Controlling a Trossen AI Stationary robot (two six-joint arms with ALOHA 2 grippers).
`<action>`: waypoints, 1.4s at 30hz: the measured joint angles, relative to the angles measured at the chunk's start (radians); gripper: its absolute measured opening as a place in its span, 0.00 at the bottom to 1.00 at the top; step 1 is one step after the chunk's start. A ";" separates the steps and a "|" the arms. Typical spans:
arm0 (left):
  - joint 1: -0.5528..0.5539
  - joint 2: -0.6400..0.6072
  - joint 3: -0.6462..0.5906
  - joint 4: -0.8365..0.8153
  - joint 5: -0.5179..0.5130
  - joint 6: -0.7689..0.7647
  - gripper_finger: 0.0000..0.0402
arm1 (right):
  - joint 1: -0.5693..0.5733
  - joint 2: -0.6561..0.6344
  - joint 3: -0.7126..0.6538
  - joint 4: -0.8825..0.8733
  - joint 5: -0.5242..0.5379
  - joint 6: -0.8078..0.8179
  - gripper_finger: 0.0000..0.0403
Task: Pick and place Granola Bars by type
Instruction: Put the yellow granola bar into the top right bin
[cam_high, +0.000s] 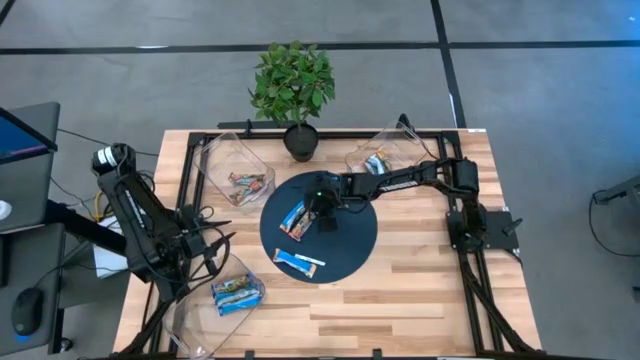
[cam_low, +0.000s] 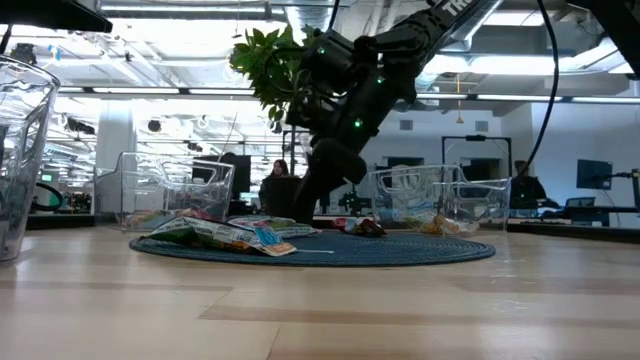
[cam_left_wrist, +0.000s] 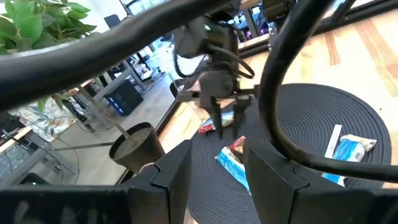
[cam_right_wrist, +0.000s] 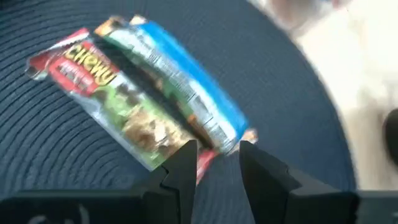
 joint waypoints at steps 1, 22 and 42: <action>0.000 0.004 0.000 0.001 0.002 0.003 0.35 | -0.001 0.000 0.000 0.011 -0.002 -0.015 0.28; 0.000 0.021 0.000 -0.003 0.004 0.007 0.35 | 0.010 0.035 -0.003 0.182 -0.180 -0.170 0.28; 0.000 0.021 0.000 -0.002 0.011 0.016 0.35 | -0.005 0.174 0.189 0.035 -0.134 -0.188 0.28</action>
